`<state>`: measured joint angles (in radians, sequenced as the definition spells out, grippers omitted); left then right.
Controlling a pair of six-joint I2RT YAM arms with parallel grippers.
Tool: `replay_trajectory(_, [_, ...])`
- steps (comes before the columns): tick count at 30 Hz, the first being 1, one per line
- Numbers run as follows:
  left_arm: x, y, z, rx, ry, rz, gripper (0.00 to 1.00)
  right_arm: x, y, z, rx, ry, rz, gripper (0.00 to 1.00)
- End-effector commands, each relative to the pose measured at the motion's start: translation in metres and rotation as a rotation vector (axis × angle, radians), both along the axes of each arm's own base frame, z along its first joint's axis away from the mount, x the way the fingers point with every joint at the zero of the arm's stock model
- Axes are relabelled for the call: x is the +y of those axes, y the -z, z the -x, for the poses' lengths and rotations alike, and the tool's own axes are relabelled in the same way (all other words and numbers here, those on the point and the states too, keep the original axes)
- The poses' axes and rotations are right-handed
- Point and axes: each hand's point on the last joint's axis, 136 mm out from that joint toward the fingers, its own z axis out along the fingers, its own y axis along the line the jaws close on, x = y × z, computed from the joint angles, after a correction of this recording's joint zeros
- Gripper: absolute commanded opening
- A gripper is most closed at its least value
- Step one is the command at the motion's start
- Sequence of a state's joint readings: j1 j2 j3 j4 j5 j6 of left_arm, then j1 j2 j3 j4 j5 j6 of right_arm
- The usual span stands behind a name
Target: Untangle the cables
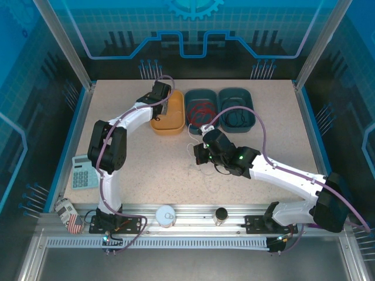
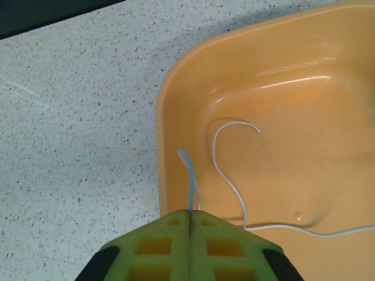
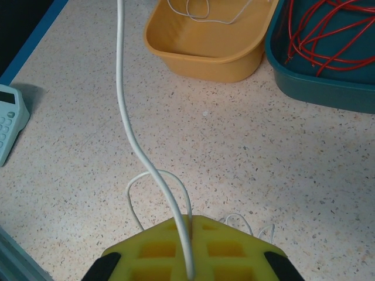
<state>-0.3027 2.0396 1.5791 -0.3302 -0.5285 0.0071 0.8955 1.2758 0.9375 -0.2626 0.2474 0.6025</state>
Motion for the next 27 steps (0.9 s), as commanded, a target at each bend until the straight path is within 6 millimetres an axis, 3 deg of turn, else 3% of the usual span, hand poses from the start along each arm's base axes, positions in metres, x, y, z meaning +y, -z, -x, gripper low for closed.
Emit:
replay_trajectory(1, [0.005, -0.016, -0.002, -0.031, 0.003, -0.011, 0.00, -0.002, -0.012, -0.004, -0.021, 0.018, -0.010, 0.00])
replay_trajectory(5, [-0.002, -0.013, 0.000, -0.015, 0.022, 0.032, 0.00, -0.003, -0.012, -0.004, -0.022, 0.021, -0.010, 0.00])
replay_trajectory(15, [-0.042, -0.030, 0.012, 0.002, 0.117, 0.284, 0.42, -0.008, -0.017, -0.004, -0.041, 0.028, 0.003, 0.01])
replay_trajectory(24, [-0.073, -0.023, 0.014, 0.052, 0.173, 0.452, 0.48, -0.012, -0.022, -0.002, -0.050, 0.031, -0.002, 0.01])
replay_trajectory(27, [-0.077, -0.030, 0.019, 0.045, 0.177, 0.486, 0.52, -0.014, -0.024, -0.001, -0.053, 0.033, 0.000, 0.01])
